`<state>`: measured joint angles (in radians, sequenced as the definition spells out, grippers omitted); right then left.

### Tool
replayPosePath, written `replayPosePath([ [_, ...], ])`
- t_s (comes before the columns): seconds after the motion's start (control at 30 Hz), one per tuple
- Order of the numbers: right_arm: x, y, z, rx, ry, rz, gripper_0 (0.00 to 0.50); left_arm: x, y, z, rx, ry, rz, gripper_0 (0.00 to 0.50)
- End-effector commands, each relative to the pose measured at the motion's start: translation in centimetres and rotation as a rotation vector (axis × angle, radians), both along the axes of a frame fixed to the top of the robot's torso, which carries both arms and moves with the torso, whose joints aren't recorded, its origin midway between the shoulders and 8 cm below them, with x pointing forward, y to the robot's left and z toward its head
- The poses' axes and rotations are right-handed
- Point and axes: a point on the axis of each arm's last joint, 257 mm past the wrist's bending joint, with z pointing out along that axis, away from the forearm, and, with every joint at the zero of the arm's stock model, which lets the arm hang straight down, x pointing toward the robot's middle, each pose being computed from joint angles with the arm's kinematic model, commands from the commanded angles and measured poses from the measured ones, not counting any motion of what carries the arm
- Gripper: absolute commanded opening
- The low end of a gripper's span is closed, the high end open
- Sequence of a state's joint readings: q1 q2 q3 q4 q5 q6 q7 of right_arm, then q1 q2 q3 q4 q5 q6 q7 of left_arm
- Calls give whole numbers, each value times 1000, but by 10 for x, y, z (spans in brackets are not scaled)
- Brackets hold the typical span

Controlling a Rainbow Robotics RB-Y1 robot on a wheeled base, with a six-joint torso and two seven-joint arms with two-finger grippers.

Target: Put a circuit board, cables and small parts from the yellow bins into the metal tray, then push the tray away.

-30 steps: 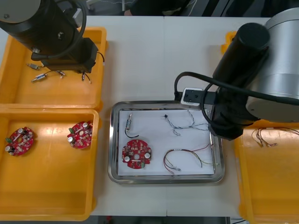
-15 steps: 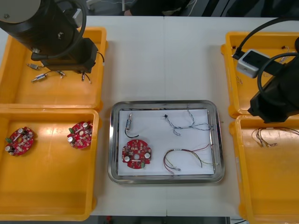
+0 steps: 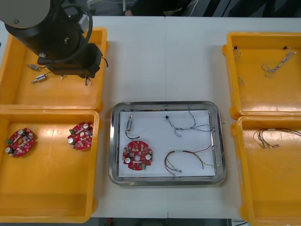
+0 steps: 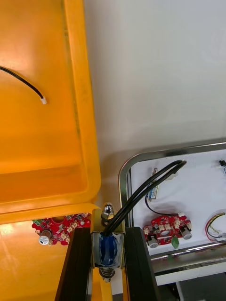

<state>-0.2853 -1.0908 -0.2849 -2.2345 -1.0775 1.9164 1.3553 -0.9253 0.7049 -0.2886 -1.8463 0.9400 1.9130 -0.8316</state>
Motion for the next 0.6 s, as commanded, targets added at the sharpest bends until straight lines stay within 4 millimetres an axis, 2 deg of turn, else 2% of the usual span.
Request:
replayPosePath([
  [0.03, -15, -41, 0, 7, 8, -145, 500, -2, -28, 2, -21, -5, 56, 0],
  [0.1, -23, -54, -8, 4, 25, -187, 500, -5, -37, -3, -27, 6, 61, 0],
  [0.3, -28, -69, -26, 31, 38, -260, 500, -12, -60, -14, -22, 8, 46, 0],
  [0.6, -26, -71, -44, 105, 61, -307, 500, -20, -92, -44, 15, 10, 17, 0],
])
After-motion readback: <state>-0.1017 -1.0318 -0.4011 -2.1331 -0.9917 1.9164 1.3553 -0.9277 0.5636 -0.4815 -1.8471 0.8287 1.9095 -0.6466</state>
